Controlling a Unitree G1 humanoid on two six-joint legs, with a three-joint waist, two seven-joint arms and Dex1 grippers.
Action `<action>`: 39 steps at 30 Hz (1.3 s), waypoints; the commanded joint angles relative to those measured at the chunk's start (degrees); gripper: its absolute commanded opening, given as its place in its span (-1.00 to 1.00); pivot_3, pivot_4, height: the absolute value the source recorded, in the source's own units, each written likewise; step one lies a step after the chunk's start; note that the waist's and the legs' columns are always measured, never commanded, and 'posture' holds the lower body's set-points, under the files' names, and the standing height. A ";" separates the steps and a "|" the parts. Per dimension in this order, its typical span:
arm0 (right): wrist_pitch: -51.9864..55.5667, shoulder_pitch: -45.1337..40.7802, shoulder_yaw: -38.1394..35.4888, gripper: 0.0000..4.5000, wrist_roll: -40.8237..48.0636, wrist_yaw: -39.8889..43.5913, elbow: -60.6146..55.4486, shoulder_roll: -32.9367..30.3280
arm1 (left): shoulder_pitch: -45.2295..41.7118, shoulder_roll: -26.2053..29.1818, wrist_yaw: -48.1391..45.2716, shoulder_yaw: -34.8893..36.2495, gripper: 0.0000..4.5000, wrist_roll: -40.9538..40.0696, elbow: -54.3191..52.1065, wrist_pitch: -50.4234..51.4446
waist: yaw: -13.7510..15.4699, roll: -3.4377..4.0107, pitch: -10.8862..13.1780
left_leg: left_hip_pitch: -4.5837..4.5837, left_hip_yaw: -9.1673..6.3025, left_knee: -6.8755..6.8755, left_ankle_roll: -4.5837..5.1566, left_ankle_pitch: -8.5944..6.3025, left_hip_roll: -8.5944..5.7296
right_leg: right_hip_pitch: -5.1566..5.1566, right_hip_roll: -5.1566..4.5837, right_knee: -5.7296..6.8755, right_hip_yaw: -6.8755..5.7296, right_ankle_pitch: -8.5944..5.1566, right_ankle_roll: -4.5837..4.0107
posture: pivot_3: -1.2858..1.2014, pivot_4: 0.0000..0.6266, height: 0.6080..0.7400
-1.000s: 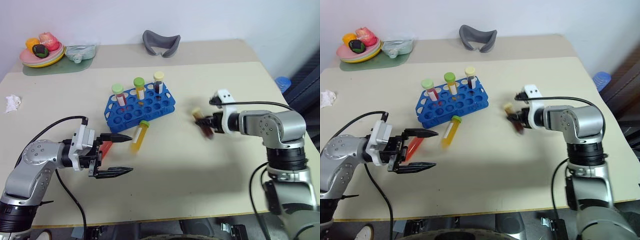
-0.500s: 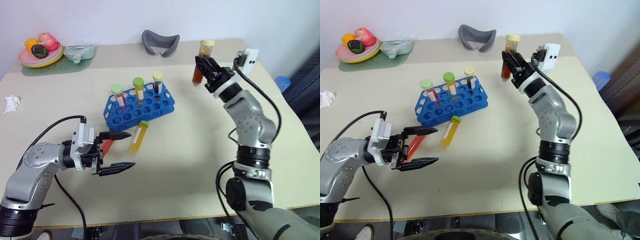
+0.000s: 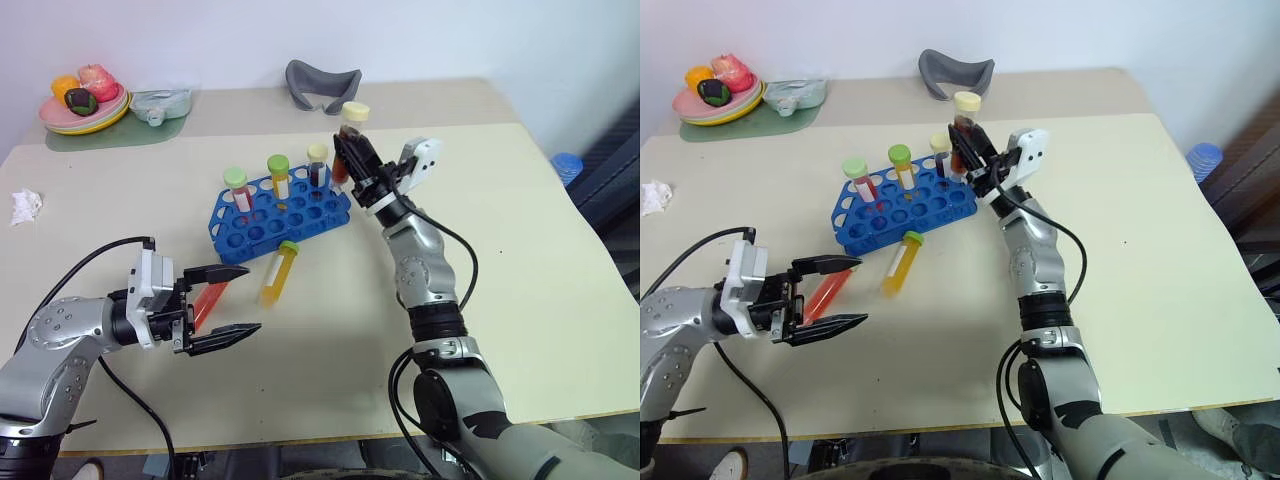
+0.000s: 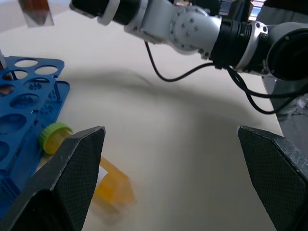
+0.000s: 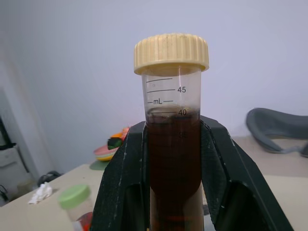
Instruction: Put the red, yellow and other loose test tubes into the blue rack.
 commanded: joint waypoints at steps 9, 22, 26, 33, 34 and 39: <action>-10.88 -5.26 -2.64 -0.65 1.38 3.13 15.21 2.40 | 0.83 0.38 2.24 3.59 1.00 -2.90 -3.73 1.54 | -0.57 0.01 0.00 | 0.02 0.00 0.00 -0.07 0.04 0.00 | 0.00 0.00 0.05 0.00 0.00 0.00 | 0.03 -0.52 1.00; -17.54 -9.97 -6.95 -0.65 1.27 4.05 29.10 1.97 | 2.25 0.52 4.08 5.64 1.00 -4.16 -5.73 2.48 | -1.77 0.01 0.01 | 0.06 -0.02 0.00 -0.12 0.07 0.00 | 0.01 0.02 0.11 0.01 0.00 -0.01 | 0.03 -0.52 1.00; -17.34 -10.16 -7.22 -0.65 1.36 4.42 29.91 2.84 | 2.26 0.41 4.45 5.73 1.00 -4.23 -5.86 2.56 | -1.78 0.01 0.01 | 0.09 -0.02 0.00 -0.16 0.09 0.00 | 0.01 0.02 0.18 0.01 0.00 -0.01 | 0.03 -0.52 1.00; -16.12 -9.33 -6.59 -0.65 1.29 6.02 28.79 4.34 | 2.36 0.32 4.72 5.67 1.00 -4.23 -5.94 2.39 | -1.77 0.02 0.01 | 0.11 -0.03 0.01 -0.20 0.11 0.00 | 0.01 0.03 0.24 0.01 0.00 -0.01 | 0.03 -0.52 1.00; -16.24 -9.31 -6.53 -0.65 1.12 5.99 28.98 4.42 | 2.32 0.30 4.77 5.62 1.00 -4.22 -5.95 2.38 | -1.76 0.02 0.01 | 0.11 -0.03 0.00 -0.21 0.11 0.00 | 0.01 0.03 0.24 0.01 0.00 -0.01 | 0.03 -0.52 1.00; -18.58 -9.47 -6.02 -0.65 -1.00 4.55 30.97 4.34 | 2.29 0.17 5.10 5.43 1.00 -4.23 -6.15 2.26 | -1.75 0.02 0.01 | 0.11 -0.03 0.00 -0.21 0.12 0.00 | 0.01 0.03 0.24 0.01 0.00 -0.01 | 0.03 -0.52 1.00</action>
